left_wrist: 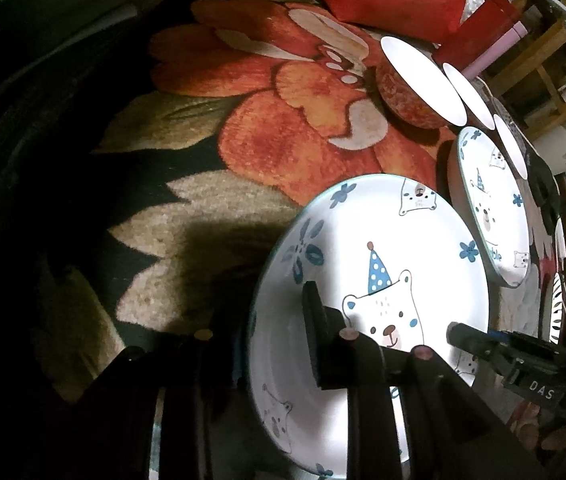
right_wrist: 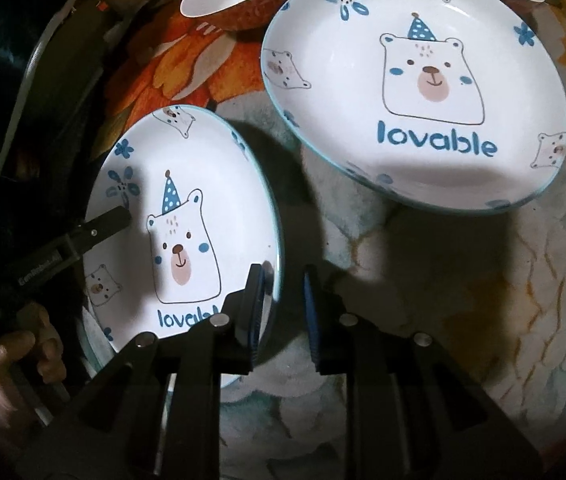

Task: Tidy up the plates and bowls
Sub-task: 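Grasp the rim of a 'lovable' bear plate with the left tool and lift, then carry the bear plate with the left tool toward the leaf-pattern plate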

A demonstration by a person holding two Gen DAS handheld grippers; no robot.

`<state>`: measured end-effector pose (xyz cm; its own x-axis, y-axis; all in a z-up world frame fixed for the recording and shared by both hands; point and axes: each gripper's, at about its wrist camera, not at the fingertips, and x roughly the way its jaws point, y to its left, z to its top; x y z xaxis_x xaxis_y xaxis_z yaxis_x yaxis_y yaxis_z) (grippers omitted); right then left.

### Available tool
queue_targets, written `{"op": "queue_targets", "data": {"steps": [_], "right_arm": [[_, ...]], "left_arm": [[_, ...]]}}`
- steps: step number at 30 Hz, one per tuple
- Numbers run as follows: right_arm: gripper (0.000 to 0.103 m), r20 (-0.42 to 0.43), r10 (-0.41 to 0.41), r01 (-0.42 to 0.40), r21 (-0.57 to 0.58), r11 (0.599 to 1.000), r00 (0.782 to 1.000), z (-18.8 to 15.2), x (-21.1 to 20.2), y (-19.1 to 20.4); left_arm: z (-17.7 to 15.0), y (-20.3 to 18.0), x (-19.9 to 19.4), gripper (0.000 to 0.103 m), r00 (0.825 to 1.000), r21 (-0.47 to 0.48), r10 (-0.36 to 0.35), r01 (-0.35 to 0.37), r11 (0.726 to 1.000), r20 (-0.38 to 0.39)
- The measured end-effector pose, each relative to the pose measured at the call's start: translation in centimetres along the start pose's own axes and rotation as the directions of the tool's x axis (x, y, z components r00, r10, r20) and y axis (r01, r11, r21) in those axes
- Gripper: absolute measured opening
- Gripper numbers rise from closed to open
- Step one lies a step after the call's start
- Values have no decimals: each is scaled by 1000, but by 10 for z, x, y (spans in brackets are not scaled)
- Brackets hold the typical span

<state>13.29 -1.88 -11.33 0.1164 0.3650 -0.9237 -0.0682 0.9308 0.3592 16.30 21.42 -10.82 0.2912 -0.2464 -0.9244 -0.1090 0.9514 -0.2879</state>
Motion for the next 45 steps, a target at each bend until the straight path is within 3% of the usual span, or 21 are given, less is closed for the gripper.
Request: {"op": "queue_targets", "data": {"steps": [7,10,29,45], "right_arm": [[14,96,-43,58,-155,986,994,-10,-1,20],[12,98,-7,22,-145,989,995,-10,-3,11],[11,49,-21,28,-148,989,999,-11,-17,8],[11,6,-40,41,-110,993,999,-6,-69,-25]], "left_arm": [[-5,-6,-2,25,999,82,21,-24,996,34],[-5,-5,-3,24,999,93,17,-20,995,37],[-22,-13,-18,21,999,101,-27,24,995,26],[-23,-75,-33,21,997,124,-72,77,989,-40]]}}
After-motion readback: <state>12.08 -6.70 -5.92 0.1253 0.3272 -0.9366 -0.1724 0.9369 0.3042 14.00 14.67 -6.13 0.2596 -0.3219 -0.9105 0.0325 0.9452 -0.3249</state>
